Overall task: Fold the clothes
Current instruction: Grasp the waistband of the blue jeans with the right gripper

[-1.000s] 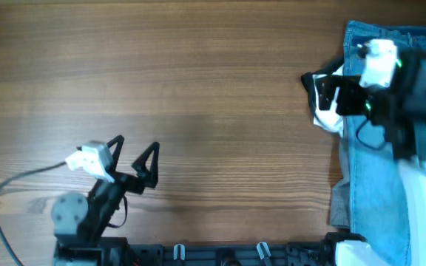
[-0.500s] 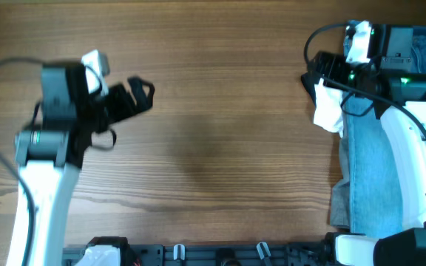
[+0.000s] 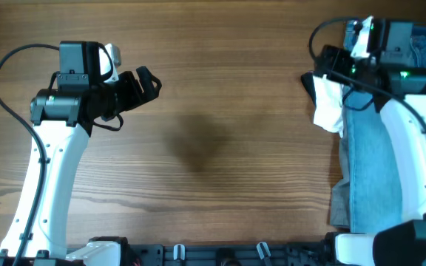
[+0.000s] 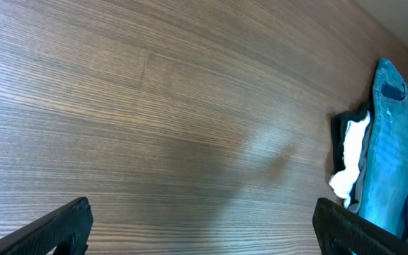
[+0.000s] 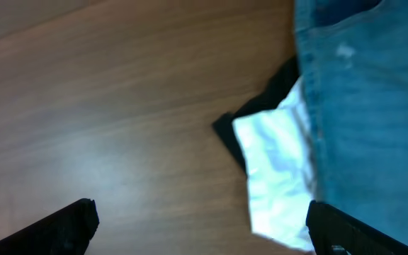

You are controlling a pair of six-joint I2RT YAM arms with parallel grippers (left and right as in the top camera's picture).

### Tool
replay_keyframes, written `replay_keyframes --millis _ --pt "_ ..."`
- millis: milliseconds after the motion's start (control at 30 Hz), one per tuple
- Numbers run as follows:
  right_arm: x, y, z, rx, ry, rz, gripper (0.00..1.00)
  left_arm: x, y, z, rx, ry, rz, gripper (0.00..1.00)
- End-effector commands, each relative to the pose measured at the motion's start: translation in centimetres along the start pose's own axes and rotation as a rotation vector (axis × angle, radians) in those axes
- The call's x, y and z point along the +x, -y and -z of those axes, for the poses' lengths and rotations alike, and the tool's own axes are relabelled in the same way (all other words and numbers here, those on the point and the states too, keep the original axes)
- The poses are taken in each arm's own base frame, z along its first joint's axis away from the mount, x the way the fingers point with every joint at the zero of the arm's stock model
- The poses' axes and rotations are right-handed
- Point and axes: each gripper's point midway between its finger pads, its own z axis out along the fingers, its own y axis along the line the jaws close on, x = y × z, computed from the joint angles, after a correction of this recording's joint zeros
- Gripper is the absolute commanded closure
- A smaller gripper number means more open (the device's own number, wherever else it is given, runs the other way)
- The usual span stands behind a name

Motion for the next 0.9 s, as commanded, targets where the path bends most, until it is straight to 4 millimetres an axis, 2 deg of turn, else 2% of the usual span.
replay_keyframes --millis 0,100,267,300,367,400,467,500,567,633,667,767,867 --pt "-4.0 1.8 -1.0 0.134 0.066 -0.027 0.00 -0.3 0.1 0.2 -0.009 0.008 -0.021 0.00" --pt "-5.4 3.5 -3.9 0.224 0.032 -0.037 0.00 -0.2 0.1 0.2 -0.012 0.003 -0.019 0.00" --pt "-4.9 7.1 -9.8 0.305 -0.072 -0.071 0.01 0.1 -0.1 0.2 -0.017 -0.008 -0.015 0.00" --pt "-4.5 8.1 -10.9 0.329 -0.090 -0.080 0.03 0.1 -0.1 0.2 -0.018 -0.011 -0.014 0.00" --pt "-3.5 9.4 -12.5 0.347 -0.130 -0.094 0.17 0.4 -0.2 0.2 -0.023 -0.020 -0.010 0.00" --pt "-3.0 9.8 -12.9 0.354 -0.146 -0.104 0.18 0.4 -0.3 0.2 -0.025 -0.023 -0.009 0.00" --pt "-1.8 10.6 -13.8 0.362 -0.189 -0.143 0.35 0.5 -0.3 0.2 -0.026 -0.025 -0.008 0.00" --pt "-1.3 10.6 -14.1 0.351 -0.206 -0.151 0.36 0.5 -0.3 0.2 -0.026 -0.025 -0.008 0.00" --pt "-0.5 10.3 -14.6 0.321 -0.238 -0.174 0.30 0.5 -0.3 0.2 -0.025 -0.025 -0.009 0.00" --pt "0.0 10.0 -14.9 0.303 -0.257 -0.178 0.28 0.5 -0.3 0.2 -0.026 -0.025 -0.008 0.00" --pt "-0.1 10.4 -15.1 0.323 -0.250 -0.174 0.22 0.5 -0.3 0.2 -0.025 -0.026 -0.008 0.00" --pt "-1.1 12.3 -15.1 0.428 -0.196 -0.145 0.22 0.5 -0.3 0.2 -0.026 -0.026 -0.008 0.00" --pt "-2.7 11.6 -15.8 0.374 -0.158 -0.016 0.21 0.5 -0.3 0.2 -0.026 -0.026 -0.008 0.00"
